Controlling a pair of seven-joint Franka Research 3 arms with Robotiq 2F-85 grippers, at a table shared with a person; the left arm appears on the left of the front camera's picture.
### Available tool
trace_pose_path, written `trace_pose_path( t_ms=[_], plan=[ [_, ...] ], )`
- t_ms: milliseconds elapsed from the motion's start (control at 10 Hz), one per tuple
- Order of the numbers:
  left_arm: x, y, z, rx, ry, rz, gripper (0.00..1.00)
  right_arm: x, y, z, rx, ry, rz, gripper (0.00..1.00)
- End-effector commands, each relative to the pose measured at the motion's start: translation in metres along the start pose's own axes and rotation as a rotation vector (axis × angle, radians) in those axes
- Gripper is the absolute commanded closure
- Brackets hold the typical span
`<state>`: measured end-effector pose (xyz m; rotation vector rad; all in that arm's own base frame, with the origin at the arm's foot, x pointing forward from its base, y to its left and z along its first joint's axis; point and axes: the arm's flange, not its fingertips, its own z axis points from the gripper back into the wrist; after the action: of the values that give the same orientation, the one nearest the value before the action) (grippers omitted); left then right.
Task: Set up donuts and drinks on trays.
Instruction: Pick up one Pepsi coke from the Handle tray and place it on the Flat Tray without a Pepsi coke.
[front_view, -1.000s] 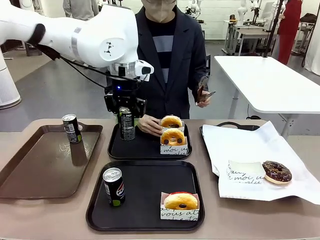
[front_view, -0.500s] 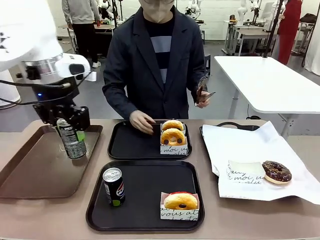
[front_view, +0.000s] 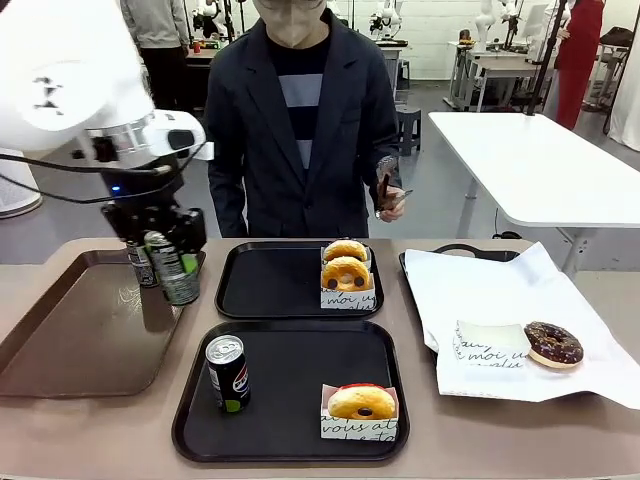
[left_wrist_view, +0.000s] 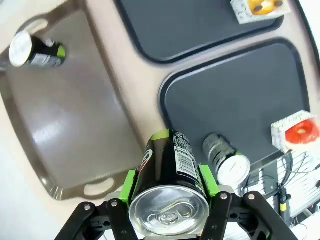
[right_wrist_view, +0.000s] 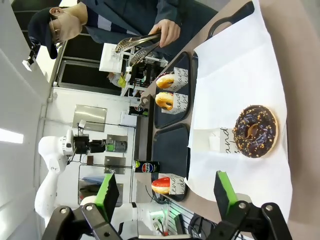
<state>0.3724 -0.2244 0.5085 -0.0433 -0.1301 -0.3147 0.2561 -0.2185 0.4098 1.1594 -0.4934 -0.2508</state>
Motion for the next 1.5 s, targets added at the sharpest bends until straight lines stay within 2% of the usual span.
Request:
trace_pose_path(
  t_ms=[0,300,500,600,1000,1200,1400],
  plan=[
    [0.067,-0.030,-0.008,0.048,0.013,0.036,0.41,0.002,0.000,-0.001,0.029,-0.018,0.017,0.00],
    [0.121,-0.051,-0.040,0.020,0.074,0.094,0.41,0.002,0.000,-0.001,0.029,-0.018,0.017,0.00],
    [0.106,-0.043,-0.046,0.030,0.119,0.122,0.41,0.002,0.000,-0.001,0.029,-0.018,0.017,0.00],
    [0.117,-0.047,-0.059,0.002,0.072,0.085,0.41,0.002,0.000,-0.001,0.029,-0.018,0.017,0.00],
    [0.118,-0.048,-0.062,0.005,0.095,0.091,0.41,0.002,0.000,-0.001,0.029,-0.018,0.017,0.00],
    [0.143,-0.063,-0.078,0.045,0.094,0.036,0.41,0.002,0.000,-0.001,0.029,-0.018,0.017,0.00],
    [0.153,-0.069,-0.086,0.059,0.090,0.021,0.41,0.002,0.000,-0.001,0.029,-0.018,0.017,0.00]
  ],
)
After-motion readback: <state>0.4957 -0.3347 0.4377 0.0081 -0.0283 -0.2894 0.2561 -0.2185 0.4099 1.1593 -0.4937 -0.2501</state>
